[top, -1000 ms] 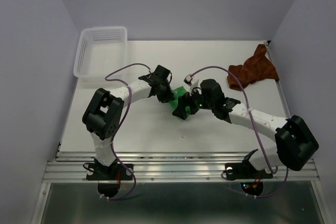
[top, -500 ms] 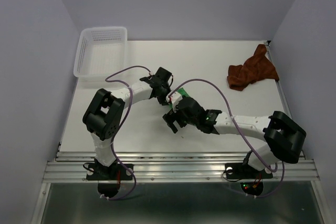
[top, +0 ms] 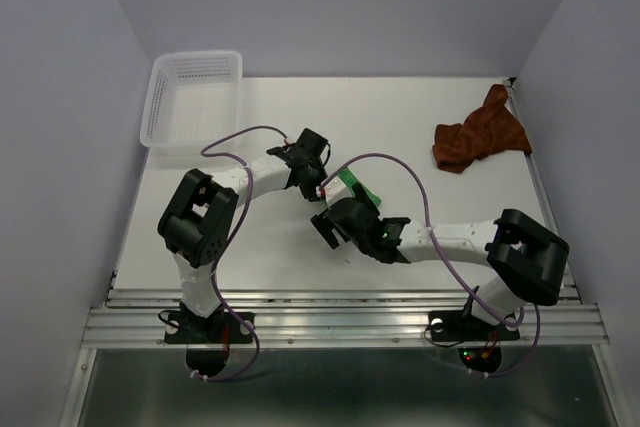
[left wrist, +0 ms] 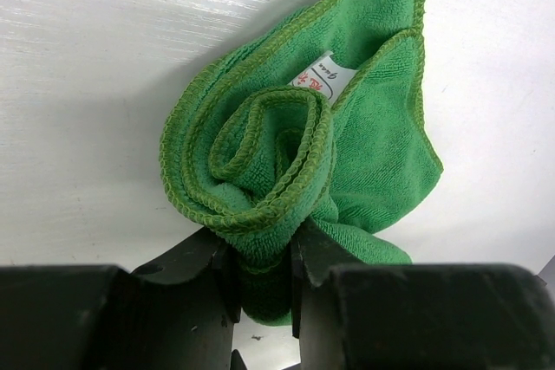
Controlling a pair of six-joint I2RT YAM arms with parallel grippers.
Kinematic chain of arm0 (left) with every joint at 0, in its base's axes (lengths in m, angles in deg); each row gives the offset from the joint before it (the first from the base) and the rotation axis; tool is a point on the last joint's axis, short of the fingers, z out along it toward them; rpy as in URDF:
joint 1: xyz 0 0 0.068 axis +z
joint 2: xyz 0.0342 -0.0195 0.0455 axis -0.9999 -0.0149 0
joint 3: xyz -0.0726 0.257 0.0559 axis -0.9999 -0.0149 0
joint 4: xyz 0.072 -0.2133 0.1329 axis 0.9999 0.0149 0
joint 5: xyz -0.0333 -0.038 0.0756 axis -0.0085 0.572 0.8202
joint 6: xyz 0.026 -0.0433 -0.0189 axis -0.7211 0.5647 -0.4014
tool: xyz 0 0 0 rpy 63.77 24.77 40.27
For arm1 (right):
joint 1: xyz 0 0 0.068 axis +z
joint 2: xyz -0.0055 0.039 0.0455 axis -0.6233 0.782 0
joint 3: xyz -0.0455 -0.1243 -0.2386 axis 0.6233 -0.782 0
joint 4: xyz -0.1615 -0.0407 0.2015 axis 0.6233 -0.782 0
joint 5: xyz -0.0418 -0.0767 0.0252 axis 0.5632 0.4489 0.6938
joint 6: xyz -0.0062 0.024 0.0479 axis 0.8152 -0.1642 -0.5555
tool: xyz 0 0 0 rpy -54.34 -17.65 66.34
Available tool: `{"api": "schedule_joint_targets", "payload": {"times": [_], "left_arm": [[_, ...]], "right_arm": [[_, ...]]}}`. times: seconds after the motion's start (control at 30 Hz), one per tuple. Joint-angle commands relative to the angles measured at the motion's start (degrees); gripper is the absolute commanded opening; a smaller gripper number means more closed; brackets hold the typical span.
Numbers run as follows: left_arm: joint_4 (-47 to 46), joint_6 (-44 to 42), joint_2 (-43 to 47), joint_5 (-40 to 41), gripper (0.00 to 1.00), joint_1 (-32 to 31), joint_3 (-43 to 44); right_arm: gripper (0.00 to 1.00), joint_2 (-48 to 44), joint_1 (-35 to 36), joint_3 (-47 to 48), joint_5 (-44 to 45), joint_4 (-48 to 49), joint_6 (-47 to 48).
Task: Roll the towels
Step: Roll the towel
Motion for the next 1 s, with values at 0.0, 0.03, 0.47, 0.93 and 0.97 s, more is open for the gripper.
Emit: {"api": "schedule_joint_targets", "payload": {"times": [0.0,0.03,0.47,0.93,0.97], "left_arm": [[2.6,-0.5,1.3,0.8,0.00,-0.3,-0.5],[2.6,-0.5,1.2,0.5,0.00,-0.4,-0.3],[3.5,-0.6,1.9,0.8,0.00,-0.4,0.1],[3.0,0.4,2.2,0.0,0.16,-0.2,0.4],[3.1,0.3,2.3,0.0,0.19,-0.2,0.5]], "right_arm": [[1.00,-2.8,0.2,-0.8,3.6,3.4,1.2],[1.00,-3.4,0.2,-0.9,3.1,3.6,1.6],[0.97,4.6,0.2,0.3,4.3,3.6,0.2],[0.12,6.4,0.2,-1.9,5.8,6.7,-6.1],[0.11,6.2,-0.4,-2.0,4.5,6.6,-7.0]]}}
